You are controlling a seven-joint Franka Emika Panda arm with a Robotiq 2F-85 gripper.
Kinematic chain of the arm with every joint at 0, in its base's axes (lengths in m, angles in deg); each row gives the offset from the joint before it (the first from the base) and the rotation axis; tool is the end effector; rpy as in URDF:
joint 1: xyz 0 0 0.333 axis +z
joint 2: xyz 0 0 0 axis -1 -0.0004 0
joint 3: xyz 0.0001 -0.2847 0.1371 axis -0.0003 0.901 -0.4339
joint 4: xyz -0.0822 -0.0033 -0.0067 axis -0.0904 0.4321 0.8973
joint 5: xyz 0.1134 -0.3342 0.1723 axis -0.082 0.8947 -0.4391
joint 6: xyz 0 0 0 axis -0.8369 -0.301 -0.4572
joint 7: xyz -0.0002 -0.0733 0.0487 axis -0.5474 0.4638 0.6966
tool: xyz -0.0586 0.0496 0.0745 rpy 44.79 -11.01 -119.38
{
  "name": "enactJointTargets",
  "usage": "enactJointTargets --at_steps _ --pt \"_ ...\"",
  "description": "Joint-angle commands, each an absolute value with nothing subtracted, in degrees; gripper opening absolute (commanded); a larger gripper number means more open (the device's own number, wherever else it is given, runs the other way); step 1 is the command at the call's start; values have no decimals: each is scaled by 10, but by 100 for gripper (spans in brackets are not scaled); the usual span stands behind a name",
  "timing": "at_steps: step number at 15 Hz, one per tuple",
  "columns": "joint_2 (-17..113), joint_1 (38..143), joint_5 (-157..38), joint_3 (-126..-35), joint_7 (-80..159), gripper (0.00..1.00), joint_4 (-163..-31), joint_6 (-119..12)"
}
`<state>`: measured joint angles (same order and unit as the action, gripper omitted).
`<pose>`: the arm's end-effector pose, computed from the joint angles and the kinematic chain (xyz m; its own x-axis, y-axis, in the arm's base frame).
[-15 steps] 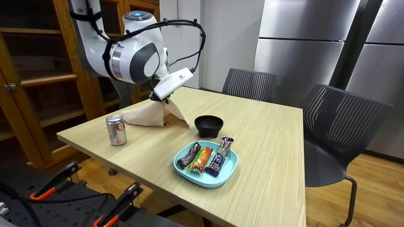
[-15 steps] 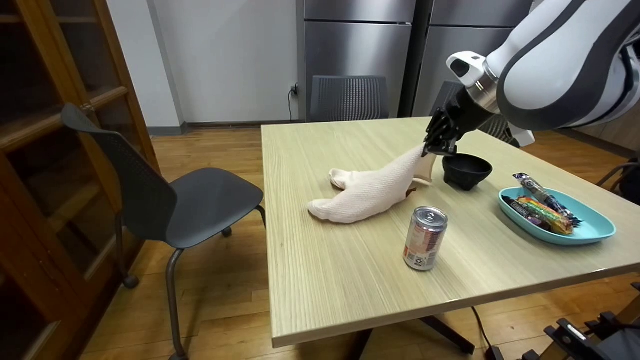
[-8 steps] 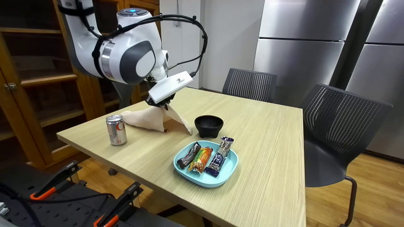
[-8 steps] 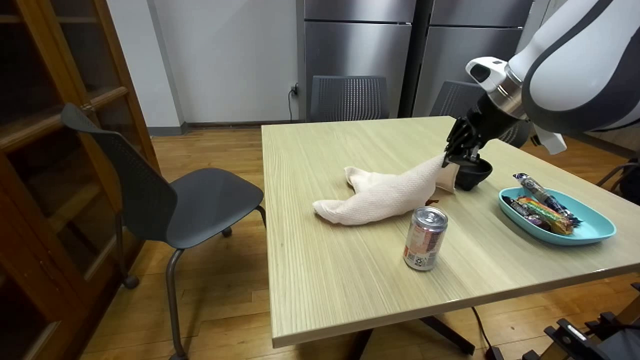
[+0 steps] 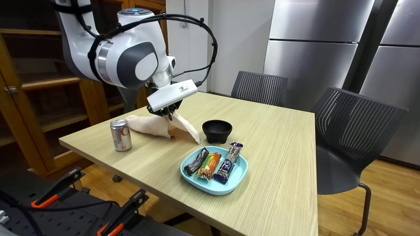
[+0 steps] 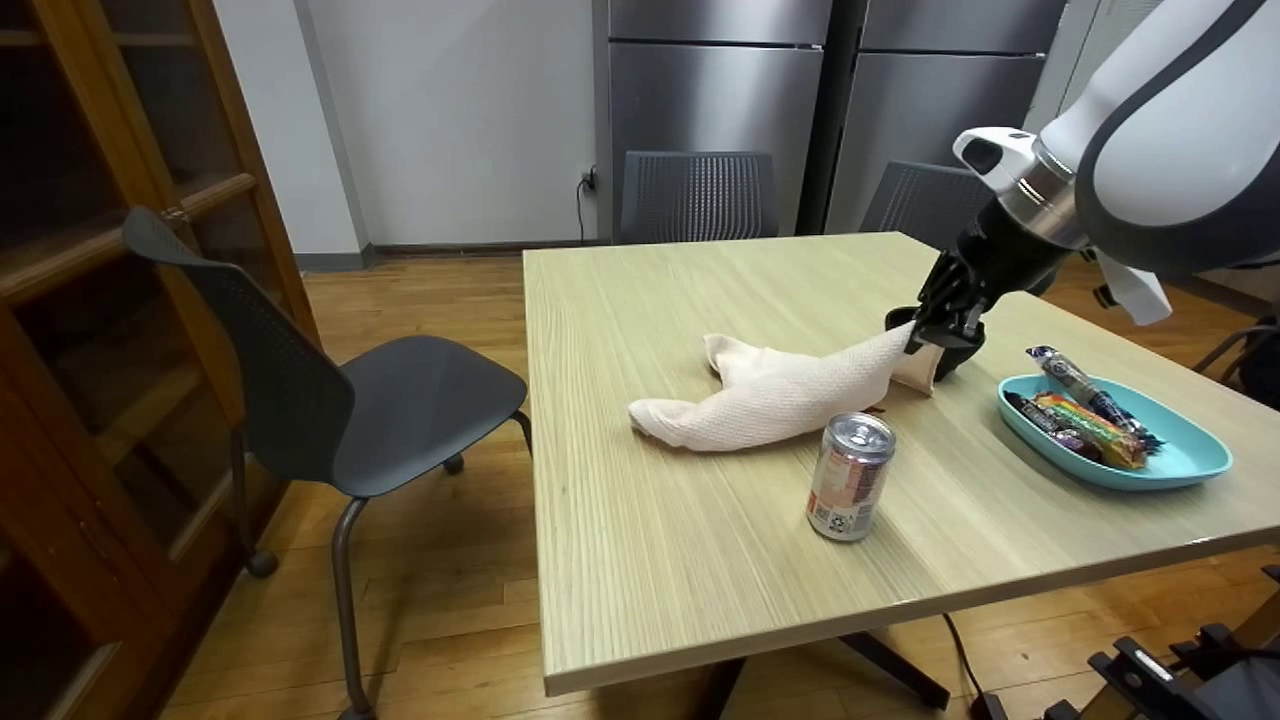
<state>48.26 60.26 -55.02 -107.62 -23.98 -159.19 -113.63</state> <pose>0.4374 -0.0302 0.1987 0.4707 0.8306 0.2975 0.7640 -0.5524 0.3335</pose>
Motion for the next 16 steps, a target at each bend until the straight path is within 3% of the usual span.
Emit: enactJointTargets --at_steps 1,16 --pt "528 571 -546 -1095 -214 1 -1623 -1125" --pt "601 532 -536 -1093 -181 1 -1659 -1175"
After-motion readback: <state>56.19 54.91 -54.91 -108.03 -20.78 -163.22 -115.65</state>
